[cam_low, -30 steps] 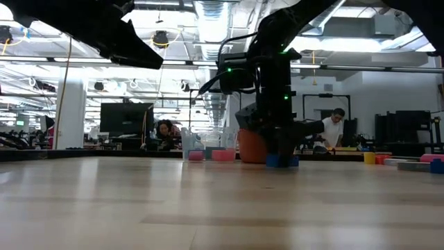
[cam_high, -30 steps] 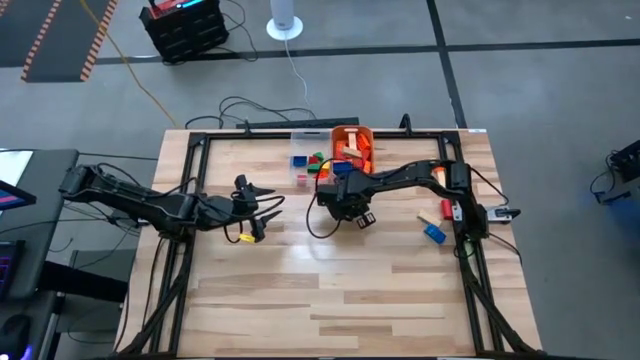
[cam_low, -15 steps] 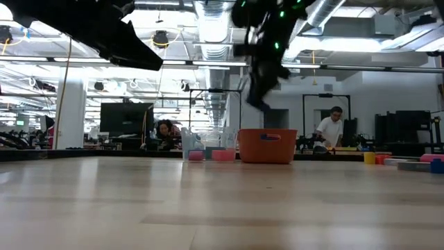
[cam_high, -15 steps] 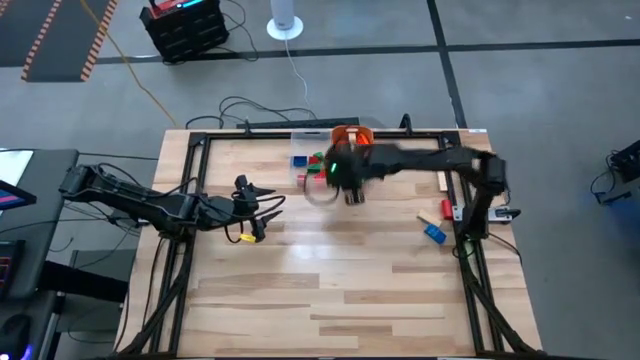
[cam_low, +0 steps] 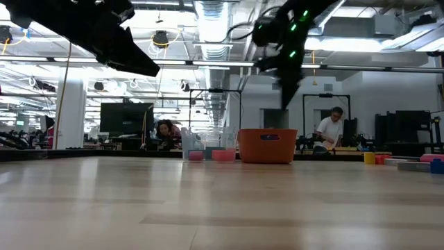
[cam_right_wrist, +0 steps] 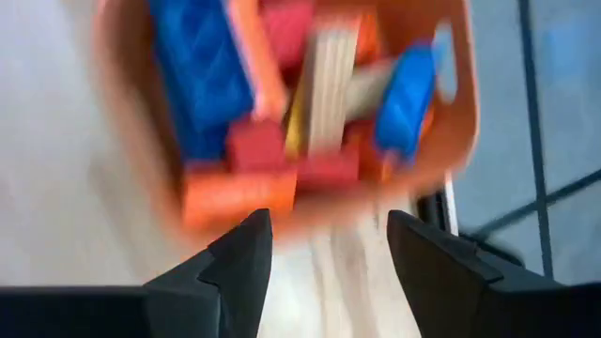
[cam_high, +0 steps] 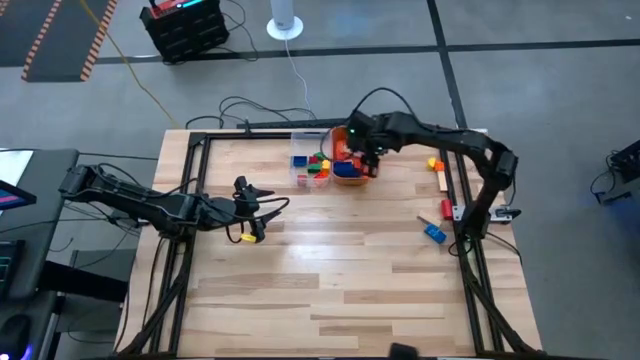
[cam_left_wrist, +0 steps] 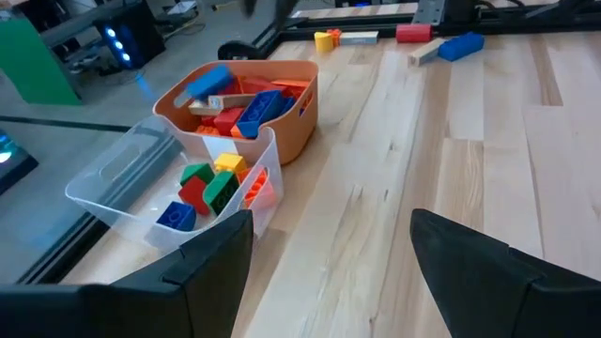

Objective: Sort blocks by size
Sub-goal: Put the yellow half-circle block into the clear bin

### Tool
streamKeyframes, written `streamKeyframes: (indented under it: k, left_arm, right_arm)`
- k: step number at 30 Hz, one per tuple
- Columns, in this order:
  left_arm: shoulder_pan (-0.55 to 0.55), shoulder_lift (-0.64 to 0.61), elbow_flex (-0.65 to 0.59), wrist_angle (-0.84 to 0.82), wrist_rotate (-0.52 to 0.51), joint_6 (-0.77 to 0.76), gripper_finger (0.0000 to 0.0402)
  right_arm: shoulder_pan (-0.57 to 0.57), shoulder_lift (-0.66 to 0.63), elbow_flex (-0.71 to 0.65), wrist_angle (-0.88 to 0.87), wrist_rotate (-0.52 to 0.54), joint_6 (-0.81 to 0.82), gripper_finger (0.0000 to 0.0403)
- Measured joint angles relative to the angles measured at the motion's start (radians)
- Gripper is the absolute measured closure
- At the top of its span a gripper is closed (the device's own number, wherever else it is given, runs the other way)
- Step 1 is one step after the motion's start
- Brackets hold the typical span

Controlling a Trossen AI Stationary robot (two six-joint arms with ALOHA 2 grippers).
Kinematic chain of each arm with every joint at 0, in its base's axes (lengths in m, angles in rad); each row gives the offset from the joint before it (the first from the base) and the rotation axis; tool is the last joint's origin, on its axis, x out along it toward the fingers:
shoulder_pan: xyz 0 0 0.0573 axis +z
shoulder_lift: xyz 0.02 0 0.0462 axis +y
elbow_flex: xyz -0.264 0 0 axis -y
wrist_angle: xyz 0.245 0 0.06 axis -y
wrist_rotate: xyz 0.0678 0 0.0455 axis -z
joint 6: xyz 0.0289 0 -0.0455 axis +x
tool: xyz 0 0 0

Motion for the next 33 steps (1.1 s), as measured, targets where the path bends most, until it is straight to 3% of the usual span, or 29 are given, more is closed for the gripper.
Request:
streamKeyframes:
  k: [3, 8, 17, 22, 33]
  left_arm:
    - [0.0, 0.0, 0.0, 0.002, 0.0, -0.011, 0.0121]
    - [-0.012, 0.0, 0.0, -0.007, 0.001, -0.036, 0.0121]
    - [-0.05, 0.0, 0.0, -0.014, 0.001, -0.033, 0.0121]
    - [-0.041, 0.0, 0.0, -0.009, -0.003, -0.017, 0.0121]
    - [-0.037, 0.0, 0.0, -0.014, -0.006, -0.018, 0.0121]
  right_arm:
    - [-0.042, -0.054, 0.001, -0.123, 0.048, 0.014, 0.016]
    - [-0.158, -0.088, -0.033, -0.199, 0.024, 0.099, 0.0159]
    - [-0.389, -0.084, -0.29, -0.131, -0.006, 0.425, 0.0159]
    - [-0.477, -0.084, -0.388, -0.103, -0.025, 0.461, 0.0159]
    - [-0.502, -0.076, -0.397, -0.047, -0.048, 0.47, 0.0158]
